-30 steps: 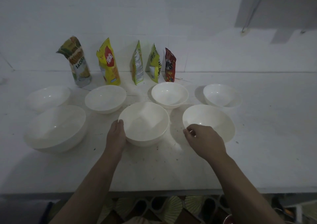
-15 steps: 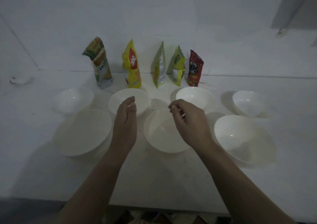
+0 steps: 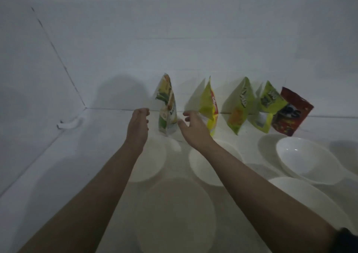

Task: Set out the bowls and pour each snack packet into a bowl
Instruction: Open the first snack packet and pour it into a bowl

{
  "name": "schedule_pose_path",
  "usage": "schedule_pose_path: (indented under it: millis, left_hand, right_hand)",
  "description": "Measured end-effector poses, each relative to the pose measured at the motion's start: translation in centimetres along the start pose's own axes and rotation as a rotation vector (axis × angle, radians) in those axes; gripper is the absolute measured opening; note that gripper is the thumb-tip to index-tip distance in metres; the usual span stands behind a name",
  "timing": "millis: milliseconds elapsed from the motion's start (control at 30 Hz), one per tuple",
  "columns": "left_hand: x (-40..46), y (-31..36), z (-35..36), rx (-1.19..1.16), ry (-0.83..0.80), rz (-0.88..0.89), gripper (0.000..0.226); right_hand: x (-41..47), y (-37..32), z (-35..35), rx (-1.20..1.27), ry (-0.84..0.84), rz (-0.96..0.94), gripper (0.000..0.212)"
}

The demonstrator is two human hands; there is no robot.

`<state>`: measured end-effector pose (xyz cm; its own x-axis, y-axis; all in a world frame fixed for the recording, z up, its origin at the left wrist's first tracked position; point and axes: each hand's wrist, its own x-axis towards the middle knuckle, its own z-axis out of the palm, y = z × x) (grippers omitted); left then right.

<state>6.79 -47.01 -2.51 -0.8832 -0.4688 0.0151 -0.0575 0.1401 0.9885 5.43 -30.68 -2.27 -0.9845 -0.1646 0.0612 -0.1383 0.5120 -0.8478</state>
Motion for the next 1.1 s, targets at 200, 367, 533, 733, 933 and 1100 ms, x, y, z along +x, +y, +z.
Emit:
schedule_pose_path:
  millis: [200, 367, 533, 733, 933, 1100]
  left_hand:
    - [9.1, -3.3, 0.9, 0.008, -0.152, -0.221, 0.035]
    - [13.5, -5.6, 3.8, -0.019, -0.299, -0.304, 0.051]
    - [15.8, -6.2, 6.1, -0.114, -0.407, -0.313, 0.039]
    - [15.7, -5.9, 6.3, -0.132, -0.401, -0.249, 0.048]
    - [14.3, -4.9, 4.0, 0.017, -0.361, -0.077, 0.067]
    - [7.3, 0.0, 1.4, 0.052, -0.203, 0.049, 0.069]
  right_hand:
    - [6.4, 0.7, 5.9, 0.068, 0.004, 0.15, 0.078]
    - [8.6, 2.2, 8.5, 0.123, 0.053, 0.162, 0.076]
    - [9.9, 3.2, 8.8, 0.182, 0.06, 0.088, 0.065]
    - [10.2, 3.7, 7.7, 0.264, 0.071, 0.085, 0.052]
    - [8.1, 1.4, 6.3, 0.443, 0.259, 0.035, 0.034]
    - [4.4, -2.5, 4.6, 0.612, 0.31, -0.003, 0.013]
